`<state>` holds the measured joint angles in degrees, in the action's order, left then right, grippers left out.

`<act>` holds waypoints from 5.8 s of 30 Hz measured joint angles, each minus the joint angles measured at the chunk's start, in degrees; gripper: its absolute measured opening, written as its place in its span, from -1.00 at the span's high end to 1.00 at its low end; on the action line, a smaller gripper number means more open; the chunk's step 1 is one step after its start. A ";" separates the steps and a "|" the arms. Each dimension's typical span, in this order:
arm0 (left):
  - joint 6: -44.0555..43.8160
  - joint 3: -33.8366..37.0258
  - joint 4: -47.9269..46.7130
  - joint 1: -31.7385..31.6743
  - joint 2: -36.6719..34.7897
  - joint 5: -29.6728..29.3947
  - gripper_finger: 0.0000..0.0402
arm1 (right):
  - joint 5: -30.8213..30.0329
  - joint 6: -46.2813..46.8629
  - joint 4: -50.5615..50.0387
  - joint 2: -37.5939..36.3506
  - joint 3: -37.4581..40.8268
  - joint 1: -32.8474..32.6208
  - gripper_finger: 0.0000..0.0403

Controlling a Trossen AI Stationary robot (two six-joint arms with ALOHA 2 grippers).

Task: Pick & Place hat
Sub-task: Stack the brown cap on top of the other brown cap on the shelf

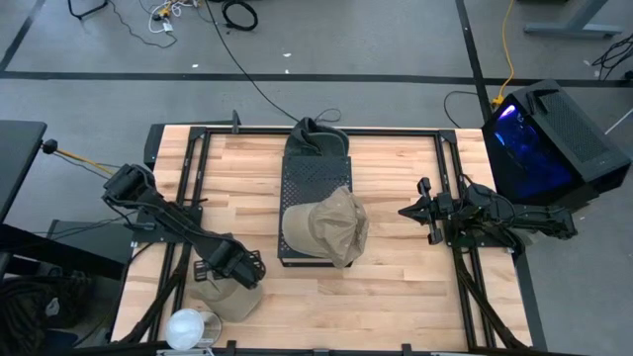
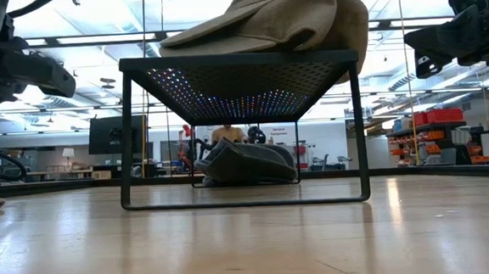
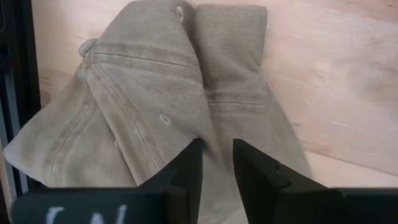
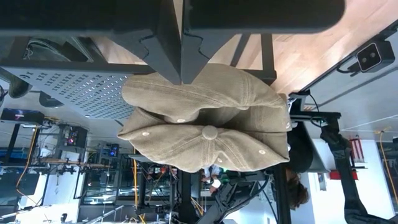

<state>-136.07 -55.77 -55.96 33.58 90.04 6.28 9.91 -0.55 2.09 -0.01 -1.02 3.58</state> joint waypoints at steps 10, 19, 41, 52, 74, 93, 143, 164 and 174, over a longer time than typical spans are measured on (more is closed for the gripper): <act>0.23 0.00 -0.21 0.00 0.00 0.02 0.85 | 0.02 0.00 0.00 0.00 0.00 0.01 0.96; 2.23 0.00 -0.44 0.02 0.00 0.00 0.97 | 0.01 0.00 0.00 0.00 0.00 0.01 0.96; 14.99 -4.67 -13.20 0.00 -4.41 -3.47 1.00 | 0.00 0.02 0.00 0.00 0.00 0.01 0.96; 26.55 -9.84 -21.37 -0.64 -5.44 -5.14 1.00 | 0.02 0.00 0.00 0.00 0.00 0.00 0.96; 64.28 -13.29 -25.72 -3.32 -5.44 -6.10 1.00 | 0.02 0.00 0.00 0.00 0.00 0.00 0.96; 88.96 -13.29 -28.92 -1.67 -5.42 -9.72 1.00 | 0.00 0.01 0.00 0.00 0.00 0.01 0.96; 132.23 -13.18 -11.02 5.92 1.14 -18.10 0.95 | 0.01 0.00 0.00 0.00 0.00 0.02 0.96; 121.92 -13.18 -10.49 4.09 1.14 -15.13 0.13 | 0.02 0.00 0.00 0.00 0.00 0.00 0.96; 112.67 -13.18 -9.36 3.06 1.14 -14.48 -0.16 | 0.02 0.02 0.00 0.00 0.00 0.02 0.96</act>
<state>-23.40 -68.95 -65.33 36.64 91.18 -8.19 9.93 -0.54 2.09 -0.01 -1.02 3.60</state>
